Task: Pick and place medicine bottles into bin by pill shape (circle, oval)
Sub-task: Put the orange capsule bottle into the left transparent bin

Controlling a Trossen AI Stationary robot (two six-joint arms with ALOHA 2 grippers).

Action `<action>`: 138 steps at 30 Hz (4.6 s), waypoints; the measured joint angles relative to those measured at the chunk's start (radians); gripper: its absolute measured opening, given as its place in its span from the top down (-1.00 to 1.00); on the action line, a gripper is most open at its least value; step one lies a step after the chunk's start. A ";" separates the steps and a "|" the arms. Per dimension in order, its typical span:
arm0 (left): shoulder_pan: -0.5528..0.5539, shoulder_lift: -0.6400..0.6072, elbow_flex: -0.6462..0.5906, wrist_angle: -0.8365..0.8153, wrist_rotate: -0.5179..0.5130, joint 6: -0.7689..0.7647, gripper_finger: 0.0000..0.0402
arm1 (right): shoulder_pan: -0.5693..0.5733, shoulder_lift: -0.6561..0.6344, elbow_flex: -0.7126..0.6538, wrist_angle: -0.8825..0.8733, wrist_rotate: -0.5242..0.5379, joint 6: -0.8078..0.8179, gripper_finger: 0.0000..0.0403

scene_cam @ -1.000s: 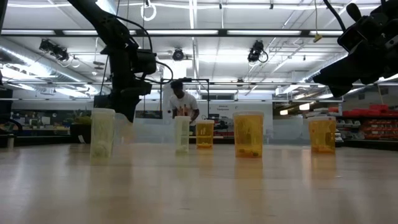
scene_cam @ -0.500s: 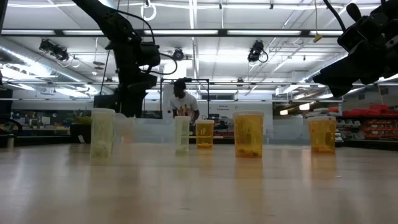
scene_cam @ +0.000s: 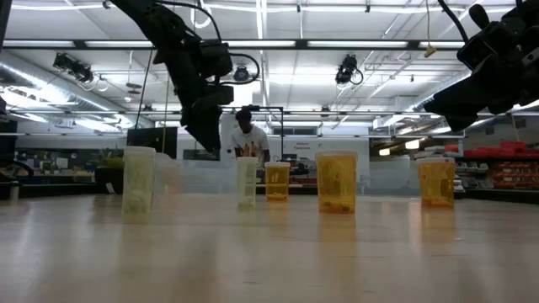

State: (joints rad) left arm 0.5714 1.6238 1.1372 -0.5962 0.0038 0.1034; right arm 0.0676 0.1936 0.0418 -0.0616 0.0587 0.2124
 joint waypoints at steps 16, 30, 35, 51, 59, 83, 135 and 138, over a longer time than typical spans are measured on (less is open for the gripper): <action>-0.145 0.000 0.002 0.064 0.056 -0.040 -0.42 | 0.000 0.000 0.000 0.000 0.000 0.000 0.36; -0.209 0.000 0.002 0.334 0.053 0.077 -0.42 | 0.000 0.000 0.000 0.000 0.000 0.000 0.36; -0.217 0.000 0.002 0.383 0.053 0.042 -0.42 | 0.000 0.000 0.000 0.000 0.000 0.000 0.36; -0.246 0.198 0.151 0.374 0.055 0.031 -0.42 | 0.000 0.002 0.000 0.001 0.000 0.000 0.36; -0.250 0.370 0.408 0.023 0.054 0.050 -0.43 | 0.000 0.003 0.000 0.000 0.000 0.000 0.36; -0.296 0.484 0.521 -0.148 0.034 0.161 -0.80 | 0.000 0.003 0.000 0.001 0.000 0.000 0.36; -0.272 0.517 0.520 -0.289 0.051 0.178 0.05 | 0.000 0.029 0.000 0.000 0.000 0.000 0.36; -0.278 0.517 0.520 -0.279 0.052 0.180 -0.16 | 0.000 0.029 0.000 0.000 0.000 0.000 0.36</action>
State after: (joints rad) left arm 0.2938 2.1407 1.6569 -0.8751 0.0555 0.2832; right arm 0.0675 0.2226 0.0414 -0.0614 0.0588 0.2127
